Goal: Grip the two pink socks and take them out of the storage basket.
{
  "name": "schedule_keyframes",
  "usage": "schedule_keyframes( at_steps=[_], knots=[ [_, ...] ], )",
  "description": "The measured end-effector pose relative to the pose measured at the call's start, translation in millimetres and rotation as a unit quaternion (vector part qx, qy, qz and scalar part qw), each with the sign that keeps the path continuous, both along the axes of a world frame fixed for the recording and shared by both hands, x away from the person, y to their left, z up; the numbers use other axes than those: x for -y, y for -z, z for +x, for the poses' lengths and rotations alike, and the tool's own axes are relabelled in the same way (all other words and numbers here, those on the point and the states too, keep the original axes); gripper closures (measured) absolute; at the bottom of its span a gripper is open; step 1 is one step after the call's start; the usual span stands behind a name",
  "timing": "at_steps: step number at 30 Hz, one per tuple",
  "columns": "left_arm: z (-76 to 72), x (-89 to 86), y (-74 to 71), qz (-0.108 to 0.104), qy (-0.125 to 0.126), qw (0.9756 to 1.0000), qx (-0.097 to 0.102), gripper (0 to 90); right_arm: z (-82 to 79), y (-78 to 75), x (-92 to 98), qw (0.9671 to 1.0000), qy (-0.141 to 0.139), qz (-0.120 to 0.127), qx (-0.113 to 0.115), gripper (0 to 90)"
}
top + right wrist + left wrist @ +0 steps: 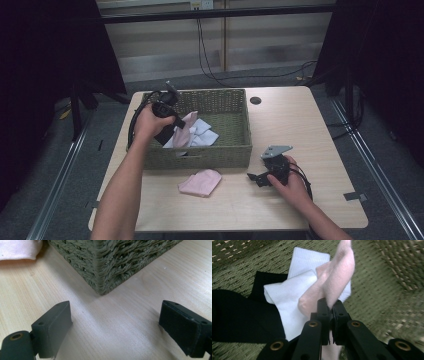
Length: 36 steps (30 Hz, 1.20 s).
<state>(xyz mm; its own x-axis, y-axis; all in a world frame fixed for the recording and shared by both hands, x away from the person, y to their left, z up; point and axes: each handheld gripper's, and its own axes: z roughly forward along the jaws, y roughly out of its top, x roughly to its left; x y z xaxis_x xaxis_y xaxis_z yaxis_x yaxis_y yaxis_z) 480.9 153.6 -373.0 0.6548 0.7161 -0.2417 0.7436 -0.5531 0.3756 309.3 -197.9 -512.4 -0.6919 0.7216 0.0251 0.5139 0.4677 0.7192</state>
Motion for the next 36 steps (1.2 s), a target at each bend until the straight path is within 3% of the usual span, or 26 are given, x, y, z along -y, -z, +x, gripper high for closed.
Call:
schedule_keyframes(
  at_steps=[18,36],
  knots=[
    [-15.3,-1.2,-53.4,-0.017,0.012,0.9998,-0.001,86.5,0.0,-0.2,-0.2,1.0000,0.001,0.001,-0.001,10.2],
    [-29.7,-1.6,-77.8,-0.023,0.028,0.9993,-0.012,86.6,-0.1,-0.3,-0.2,1.0000,0.001,0.001,-0.002,10.2]
  ],
)
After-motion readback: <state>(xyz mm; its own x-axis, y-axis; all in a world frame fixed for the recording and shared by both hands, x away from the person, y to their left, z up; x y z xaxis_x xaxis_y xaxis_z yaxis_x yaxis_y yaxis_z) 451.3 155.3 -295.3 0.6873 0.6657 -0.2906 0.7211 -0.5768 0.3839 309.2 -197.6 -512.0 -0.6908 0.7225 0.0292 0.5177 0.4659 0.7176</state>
